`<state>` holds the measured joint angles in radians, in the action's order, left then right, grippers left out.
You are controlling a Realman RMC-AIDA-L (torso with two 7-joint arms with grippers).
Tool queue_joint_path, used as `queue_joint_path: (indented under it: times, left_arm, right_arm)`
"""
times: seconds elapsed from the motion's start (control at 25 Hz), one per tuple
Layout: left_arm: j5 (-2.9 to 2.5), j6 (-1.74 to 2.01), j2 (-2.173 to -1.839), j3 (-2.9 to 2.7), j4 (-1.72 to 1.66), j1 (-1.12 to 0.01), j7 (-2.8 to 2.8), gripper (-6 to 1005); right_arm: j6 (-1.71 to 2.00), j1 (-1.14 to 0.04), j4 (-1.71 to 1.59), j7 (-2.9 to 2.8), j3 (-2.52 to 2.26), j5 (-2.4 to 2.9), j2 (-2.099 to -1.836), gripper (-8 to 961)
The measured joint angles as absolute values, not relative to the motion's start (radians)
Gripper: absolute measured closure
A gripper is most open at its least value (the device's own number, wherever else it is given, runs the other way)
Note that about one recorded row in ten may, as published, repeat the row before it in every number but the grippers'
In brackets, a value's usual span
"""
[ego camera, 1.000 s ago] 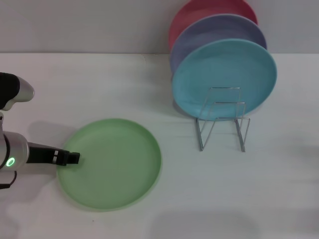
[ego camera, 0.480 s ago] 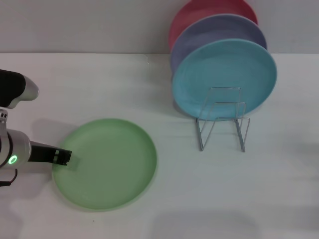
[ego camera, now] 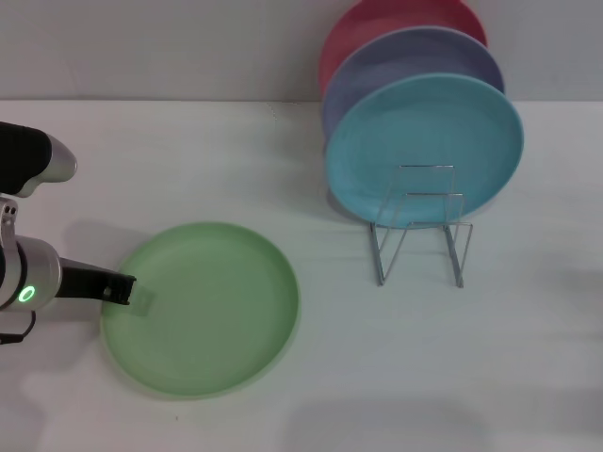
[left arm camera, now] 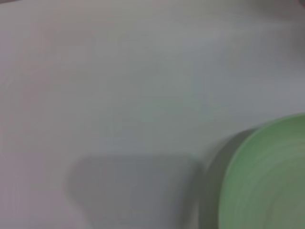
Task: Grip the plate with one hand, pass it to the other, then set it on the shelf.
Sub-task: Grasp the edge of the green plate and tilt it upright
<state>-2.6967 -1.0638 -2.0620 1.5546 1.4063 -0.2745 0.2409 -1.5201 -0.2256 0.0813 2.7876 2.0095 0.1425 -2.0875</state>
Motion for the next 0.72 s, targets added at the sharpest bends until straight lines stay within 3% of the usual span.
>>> queue_joint_path:
  times: [0.72]
  left_arm:
    - [-2.697,-1.050,-2.063,1.557,1.439,-0.275,0.264,916]
  right_arm:
    - [-1.523,-0.236,0.081,2.784,2.009,0.143,-2.085,129]
